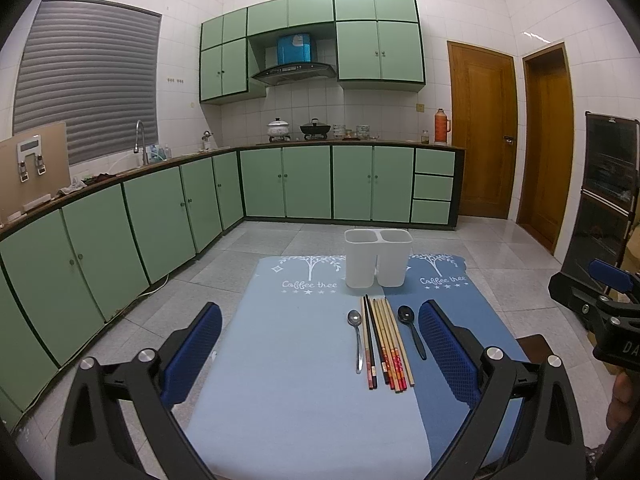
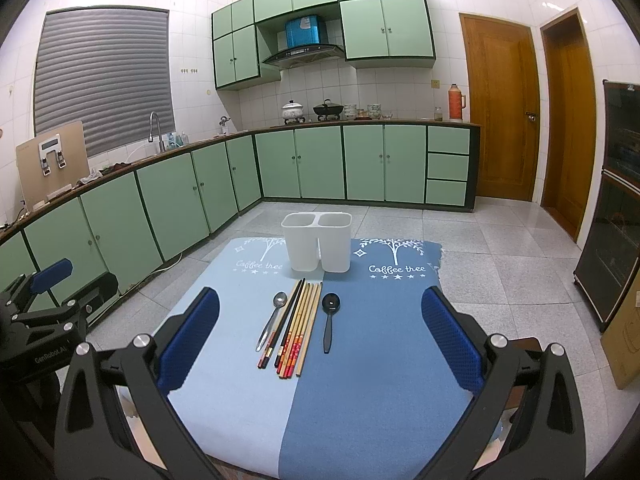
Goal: Organize utensils
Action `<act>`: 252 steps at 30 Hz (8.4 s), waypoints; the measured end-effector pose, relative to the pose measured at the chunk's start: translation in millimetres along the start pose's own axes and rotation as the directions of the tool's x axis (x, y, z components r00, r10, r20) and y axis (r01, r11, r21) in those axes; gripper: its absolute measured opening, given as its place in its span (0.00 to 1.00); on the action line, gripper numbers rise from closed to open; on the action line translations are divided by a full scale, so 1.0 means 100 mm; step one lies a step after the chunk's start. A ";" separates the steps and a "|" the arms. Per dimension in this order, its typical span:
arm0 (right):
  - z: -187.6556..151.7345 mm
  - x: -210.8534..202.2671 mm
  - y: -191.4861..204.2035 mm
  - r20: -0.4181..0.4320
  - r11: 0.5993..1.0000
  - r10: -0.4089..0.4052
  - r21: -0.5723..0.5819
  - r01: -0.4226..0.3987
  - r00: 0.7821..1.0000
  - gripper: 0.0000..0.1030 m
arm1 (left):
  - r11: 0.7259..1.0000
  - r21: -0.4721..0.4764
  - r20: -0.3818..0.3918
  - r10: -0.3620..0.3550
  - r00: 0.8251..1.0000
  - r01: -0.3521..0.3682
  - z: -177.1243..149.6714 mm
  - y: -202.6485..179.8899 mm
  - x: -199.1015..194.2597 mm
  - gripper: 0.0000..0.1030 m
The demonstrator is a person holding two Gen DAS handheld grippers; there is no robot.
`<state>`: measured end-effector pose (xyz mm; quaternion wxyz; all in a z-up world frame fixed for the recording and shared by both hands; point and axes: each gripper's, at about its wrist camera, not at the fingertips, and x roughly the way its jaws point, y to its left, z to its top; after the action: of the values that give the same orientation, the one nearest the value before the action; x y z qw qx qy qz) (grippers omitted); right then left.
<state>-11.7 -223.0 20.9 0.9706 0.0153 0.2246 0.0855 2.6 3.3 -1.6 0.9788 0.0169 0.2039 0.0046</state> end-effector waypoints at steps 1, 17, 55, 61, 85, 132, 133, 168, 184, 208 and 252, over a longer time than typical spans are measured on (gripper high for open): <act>0.00 0.00 0.00 0.000 1.000 0.000 0.000 0.000 1.000 0.95 | 1.000 0.000 0.000 0.000 1.000 0.000 0.00 0.00 0.00 0.94; 0.00 0.00 0.00 -0.001 1.000 0.000 0.001 0.000 1.000 0.95 | 1.000 0.001 -0.001 0.000 1.000 0.000 0.00 0.01 0.00 0.94; -0.02 0.16 -0.04 -0.037 1.000 -0.005 0.009 0.005 0.999 0.95 | 1.000 -0.003 -0.037 0.018 0.999 -0.018 -0.04 0.09 0.15 0.94; -0.01 0.42 -0.04 -0.070 0.999 -0.023 -0.030 0.021 0.997 0.95 | 0.999 0.006 -0.076 0.037 0.996 -0.037 -0.04 0.09 0.39 0.94; -0.19 2.51 -0.49 -0.409 0.998 -0.017 0.041 0.038 0.912 0.95 | 0.998 0.062 -0.419 0.000 0.908 0.029 -0.29 -0.08 2.60 0.88; -0.57 3.83 -0.31 -0.604 0.999 -0.028 0.016 0.047 0.796 0.72 | 0.990 0.087 -0.571 -0.042 0.820 0.111 -0.57 -0.28 3.91 0.83; -0.57 3.84 -0.30 -0.603 0.999 -0.038 0.007 0.053 0.797 0.71 | 0.990 0.089 -0.574 -0.040 0.818 0.110 -0.57 -0.28 3.94 0.83; -0.06 3.41 -0.77 -0.341 0.980 0.149 0.178 -0.092 0.928 0.32 | 0.975 -0.067 -0.230 -0.220 0.948 0.210 -0.17 -0.15 3.41 0.27; 0.93 3.48 -0.87 0.009 0.983 0.143 0.115 -0.143 0.990 0.32 | 0.966 -0.076 0.061 -0.243 0.968 0.247 0.82 -0.08 3.24 0.26; 1.09 4.57 -0.88 0.105 0.997 0.015 0.073 -0.023 0.994 0.33 | 0.957 -0.065 0.021 -0.284 0.959 0.284 1.20 -0.38 4.11 0.26; -1.02 2.28 -0.59 -0.315 0.979 0.068 0.203 -0.003 0.947 0.86 | 0.970 0.018 -0.438 -0.211 0.874 0.243 -1.17 -0.26 2.40 0.62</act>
<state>155.1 -242.8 -173.7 0.9131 0.1026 0.3862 0.0815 175.7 -15.5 -205.5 0.9014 0.0267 0.4168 -0.1138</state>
